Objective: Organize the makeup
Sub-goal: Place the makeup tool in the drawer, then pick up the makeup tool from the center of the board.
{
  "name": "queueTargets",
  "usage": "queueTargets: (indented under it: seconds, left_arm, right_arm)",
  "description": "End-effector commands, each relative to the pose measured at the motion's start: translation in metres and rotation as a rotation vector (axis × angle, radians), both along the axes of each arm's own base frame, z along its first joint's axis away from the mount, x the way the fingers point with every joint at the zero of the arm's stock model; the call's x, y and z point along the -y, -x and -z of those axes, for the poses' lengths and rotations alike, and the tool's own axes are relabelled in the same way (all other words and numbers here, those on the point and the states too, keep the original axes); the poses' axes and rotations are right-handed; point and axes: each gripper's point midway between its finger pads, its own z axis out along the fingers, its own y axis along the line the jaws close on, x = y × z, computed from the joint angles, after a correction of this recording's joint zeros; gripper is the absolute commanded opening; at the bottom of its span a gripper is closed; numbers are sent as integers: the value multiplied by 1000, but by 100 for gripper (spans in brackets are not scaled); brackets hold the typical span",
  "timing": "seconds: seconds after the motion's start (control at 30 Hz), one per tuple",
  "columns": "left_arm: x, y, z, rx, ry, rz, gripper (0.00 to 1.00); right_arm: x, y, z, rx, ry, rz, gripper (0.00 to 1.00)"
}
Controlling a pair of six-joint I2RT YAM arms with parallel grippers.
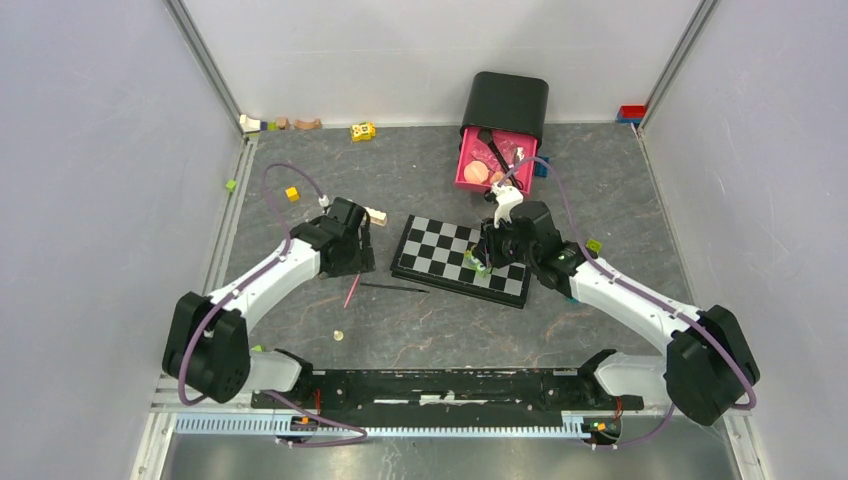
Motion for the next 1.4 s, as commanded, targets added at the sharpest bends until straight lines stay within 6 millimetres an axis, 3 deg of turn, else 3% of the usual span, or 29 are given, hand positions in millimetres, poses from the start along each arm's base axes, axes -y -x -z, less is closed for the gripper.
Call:
queueTargets:
  seconds: [0.0, 0.17, 0.47, 0.77, 1.2, 1.37]
  left_arm:
    - [-1, -6, 23, 12, 4, -95, 79]
    - [0, -9, 41, 6, -1, -113, 74]
    - [-2, -25, 44, 38, -39, -113, 68]
    - [-8, -24, 63, -13, -100, -124, 61]
    - [-6, -22, 67, -30, -93, -117, 27]
    - [-4, -19, 67, -35, -73, -115, 24]
  right_arm:
    - [-5, -6, -22, 71, -51, 0, 33]
    - [-6, -11, -28, 82, -36, -8, 34]
    - [-8, -15, -28, 78, -29, -8, 34]
    - [-7, -14, -24, 72, -14, -6, 34]
    - [-6, -16, -22, 68, -6, -1, 34]
    - [-7, -17, -23, 65, -9, 0, 34]
